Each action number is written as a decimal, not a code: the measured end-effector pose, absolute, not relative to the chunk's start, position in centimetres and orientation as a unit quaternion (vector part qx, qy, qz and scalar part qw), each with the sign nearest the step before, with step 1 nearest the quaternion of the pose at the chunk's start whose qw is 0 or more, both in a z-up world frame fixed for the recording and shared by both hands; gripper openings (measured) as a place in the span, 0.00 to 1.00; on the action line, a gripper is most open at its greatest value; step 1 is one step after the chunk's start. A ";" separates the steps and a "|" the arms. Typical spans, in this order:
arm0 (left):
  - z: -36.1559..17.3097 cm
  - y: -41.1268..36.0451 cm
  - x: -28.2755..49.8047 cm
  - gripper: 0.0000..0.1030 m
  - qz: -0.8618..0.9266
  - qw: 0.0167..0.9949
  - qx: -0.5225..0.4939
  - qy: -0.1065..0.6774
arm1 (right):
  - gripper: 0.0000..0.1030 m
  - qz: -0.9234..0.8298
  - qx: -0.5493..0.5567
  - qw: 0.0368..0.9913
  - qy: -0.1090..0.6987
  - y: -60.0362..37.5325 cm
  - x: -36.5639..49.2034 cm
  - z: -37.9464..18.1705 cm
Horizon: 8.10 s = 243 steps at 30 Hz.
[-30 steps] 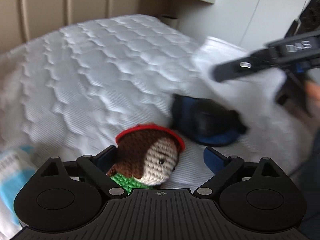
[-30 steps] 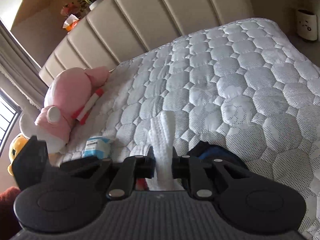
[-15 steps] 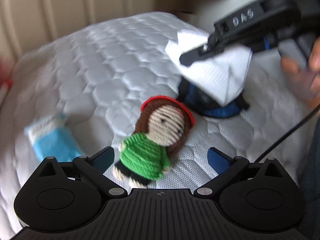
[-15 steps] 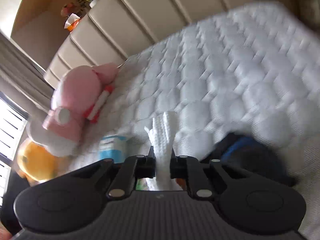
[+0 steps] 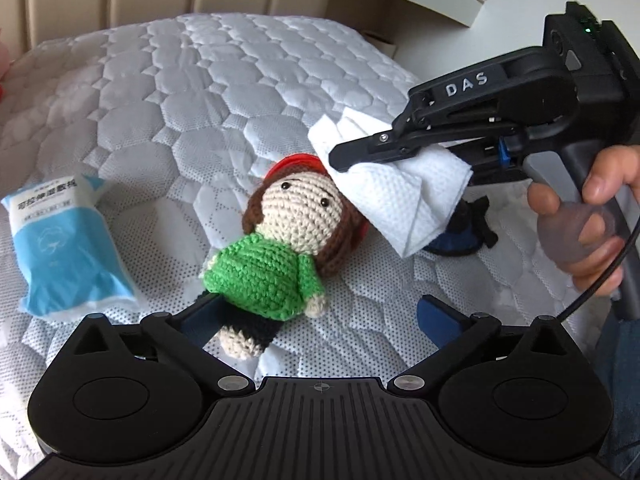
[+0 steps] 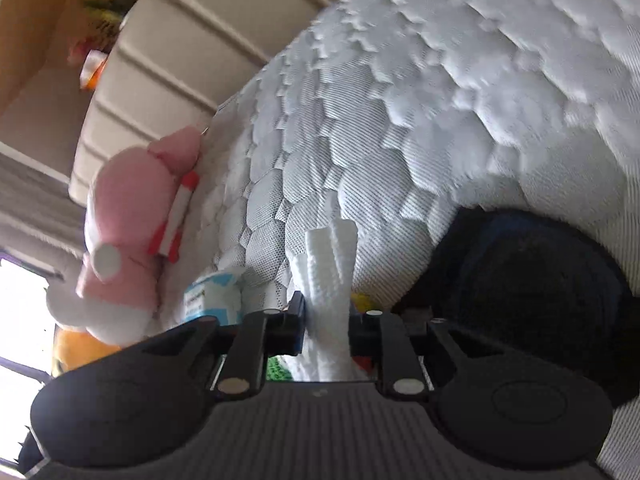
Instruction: Organize soft objects
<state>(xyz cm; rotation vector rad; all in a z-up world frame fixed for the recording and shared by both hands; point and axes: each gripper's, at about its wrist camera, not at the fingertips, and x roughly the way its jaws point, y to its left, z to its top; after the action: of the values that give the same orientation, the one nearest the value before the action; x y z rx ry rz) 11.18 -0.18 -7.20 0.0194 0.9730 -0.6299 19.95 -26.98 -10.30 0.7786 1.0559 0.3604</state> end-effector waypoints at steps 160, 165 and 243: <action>-9.4 -4.3 9.0 1.00 -0.344 0.811 0.155 0.447 | 0.10 0.225 0.060 0.841 0.488 -21.2 12.0 -4.8; -9.8 -4.0 9.3 1.00 -0.336 0.830 0.153 0.419 | 0.11 0.196 0.046 0.858 0.473 -23.2 11.4 -3.2; -9.2 -5.3 14.3 0.78 -0.301 0.886 0.075 0.344 | 0.16 0.182 0.209 0.847 0.453 -29.6 15.0 -4.2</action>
<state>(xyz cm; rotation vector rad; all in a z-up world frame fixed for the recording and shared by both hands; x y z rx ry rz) 14.25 -5.33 -9.19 0.1566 0.7153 -0.6252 14.97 -29.57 -4.24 0.4417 0.9547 0.3828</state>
